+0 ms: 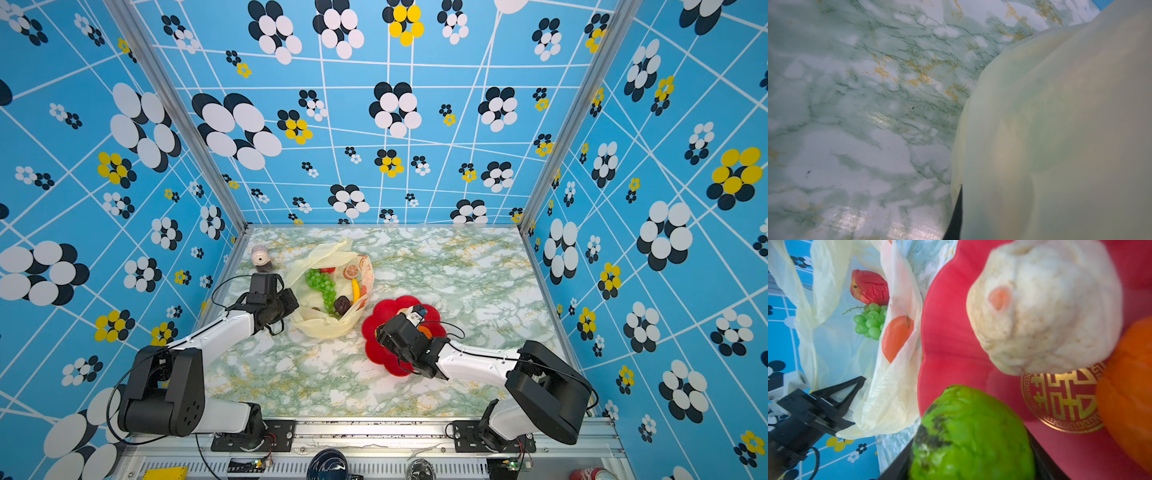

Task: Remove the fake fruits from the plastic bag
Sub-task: 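Lift the green custard apple out and carry it toward the red plate, then lower the green custard apple into the red plate and open the right gripper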

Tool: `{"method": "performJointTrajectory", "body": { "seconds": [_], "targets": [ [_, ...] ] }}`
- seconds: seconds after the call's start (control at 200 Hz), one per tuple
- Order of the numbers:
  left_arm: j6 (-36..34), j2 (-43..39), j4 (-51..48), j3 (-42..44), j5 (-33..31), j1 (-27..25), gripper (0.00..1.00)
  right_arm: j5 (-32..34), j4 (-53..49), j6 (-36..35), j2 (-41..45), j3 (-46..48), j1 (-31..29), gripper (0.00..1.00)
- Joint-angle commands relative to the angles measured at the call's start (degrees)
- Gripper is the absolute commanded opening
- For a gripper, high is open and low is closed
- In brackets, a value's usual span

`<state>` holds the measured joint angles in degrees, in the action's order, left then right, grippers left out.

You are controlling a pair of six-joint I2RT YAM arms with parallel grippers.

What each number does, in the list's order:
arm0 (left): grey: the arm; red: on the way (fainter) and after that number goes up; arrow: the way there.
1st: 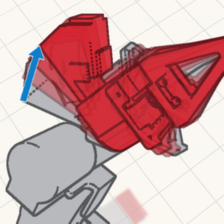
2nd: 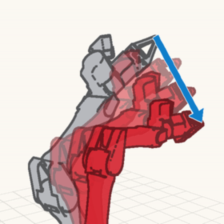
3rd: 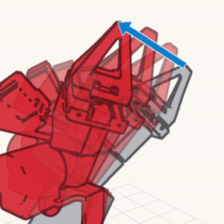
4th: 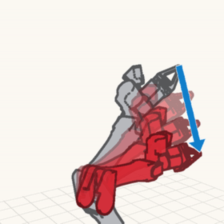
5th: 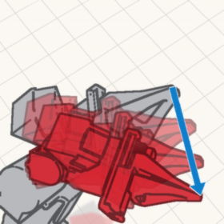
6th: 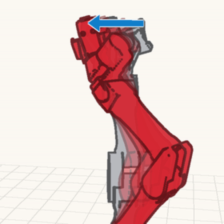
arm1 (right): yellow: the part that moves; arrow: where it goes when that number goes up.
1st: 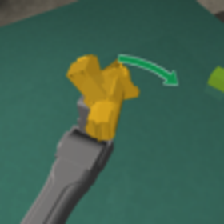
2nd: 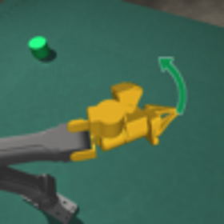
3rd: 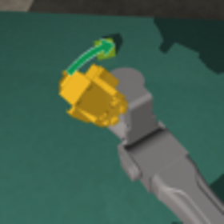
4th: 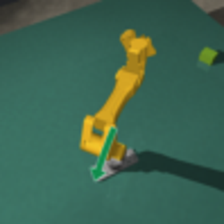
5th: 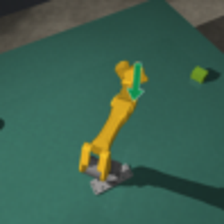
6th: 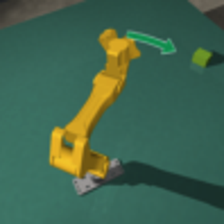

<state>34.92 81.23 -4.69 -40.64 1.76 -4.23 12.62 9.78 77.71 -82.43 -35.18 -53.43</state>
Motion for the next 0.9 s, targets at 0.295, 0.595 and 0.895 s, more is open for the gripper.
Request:
{"method": "performJointTrajectory", "body": {
  "seconds": [0.295,0.595,0.895],
  "targets": [
    [-1.2,-0.2,-0.1,-0.3,0.3,0.3,0.00,1.5,10.2,6.9,-6.3,1.9,1.2,0.69],
    [-1.3,-0.1,0.1,-0.5,0.2,0.3,0.00,1.7,6.3,7.8,-5.8,2.0,1.2,0.81],
    [-1.5,0.0,0.1,-0.6,0.0,0.3,0.00,3.2,0.8,7.8,0.0,4.5,1.2,0.82]
  ]
}}
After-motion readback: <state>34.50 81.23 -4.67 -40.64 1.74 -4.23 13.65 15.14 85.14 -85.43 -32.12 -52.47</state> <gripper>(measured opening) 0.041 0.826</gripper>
